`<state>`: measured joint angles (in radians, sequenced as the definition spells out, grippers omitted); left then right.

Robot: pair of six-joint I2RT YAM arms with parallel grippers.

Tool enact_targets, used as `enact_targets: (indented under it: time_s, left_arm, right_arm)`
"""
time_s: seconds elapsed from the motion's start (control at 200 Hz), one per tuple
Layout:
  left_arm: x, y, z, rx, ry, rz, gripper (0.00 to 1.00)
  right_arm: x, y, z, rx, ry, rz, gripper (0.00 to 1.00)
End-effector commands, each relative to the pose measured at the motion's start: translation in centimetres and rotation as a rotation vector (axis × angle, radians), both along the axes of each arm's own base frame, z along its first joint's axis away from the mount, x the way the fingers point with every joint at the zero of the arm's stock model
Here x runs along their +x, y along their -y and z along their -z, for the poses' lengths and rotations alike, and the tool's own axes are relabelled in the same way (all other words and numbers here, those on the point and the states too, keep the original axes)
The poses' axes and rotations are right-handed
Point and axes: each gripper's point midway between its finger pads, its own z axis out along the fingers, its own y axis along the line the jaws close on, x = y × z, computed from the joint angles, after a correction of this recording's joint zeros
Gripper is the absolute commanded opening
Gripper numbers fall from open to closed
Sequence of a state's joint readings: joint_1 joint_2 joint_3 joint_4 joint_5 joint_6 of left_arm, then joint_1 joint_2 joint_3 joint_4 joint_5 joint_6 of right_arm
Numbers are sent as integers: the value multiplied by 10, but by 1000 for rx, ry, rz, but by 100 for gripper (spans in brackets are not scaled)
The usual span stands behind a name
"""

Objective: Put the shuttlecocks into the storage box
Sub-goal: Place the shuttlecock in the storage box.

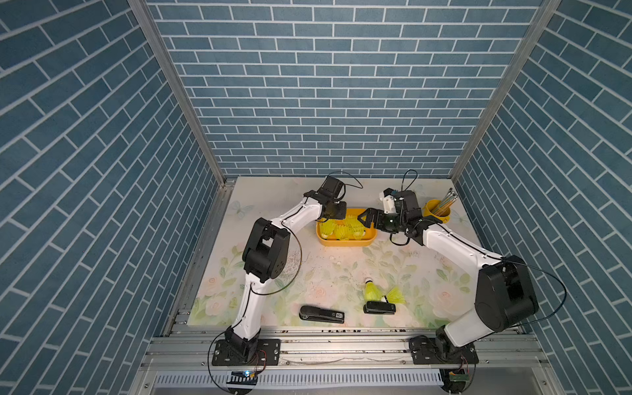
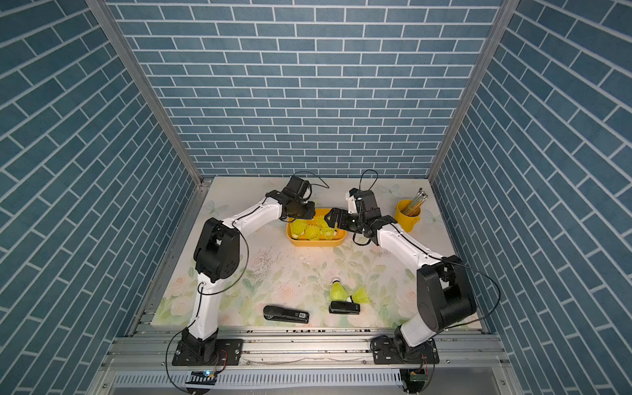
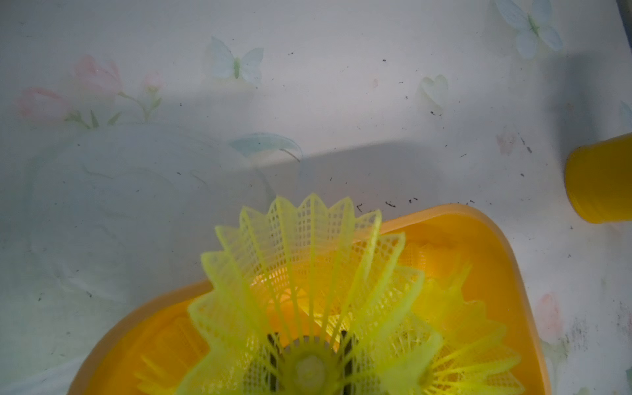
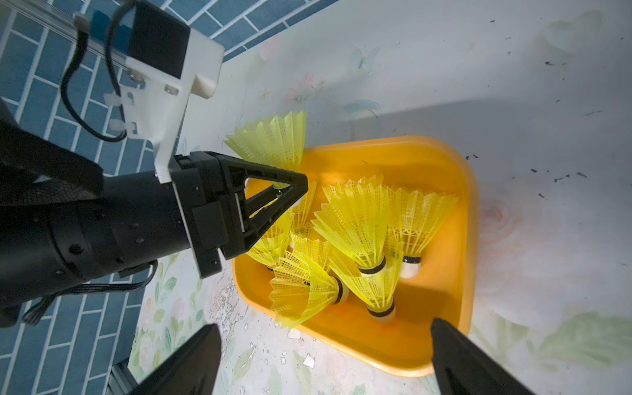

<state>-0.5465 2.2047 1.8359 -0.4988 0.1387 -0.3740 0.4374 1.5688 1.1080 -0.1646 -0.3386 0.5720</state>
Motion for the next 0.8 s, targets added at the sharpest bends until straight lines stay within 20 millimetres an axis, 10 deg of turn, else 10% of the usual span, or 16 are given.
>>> enact_targets:
  time_s: [0.0,0.795]
  left_arm:
    - [-3,-8,2,11,-11,-15,27]
    - [-3,-12,-12,29,4,-14,52]
  right_arm:
    - [13,-2,-2,-8,10,9,98]
    - [34,-7,4,-4,-6,13,97]
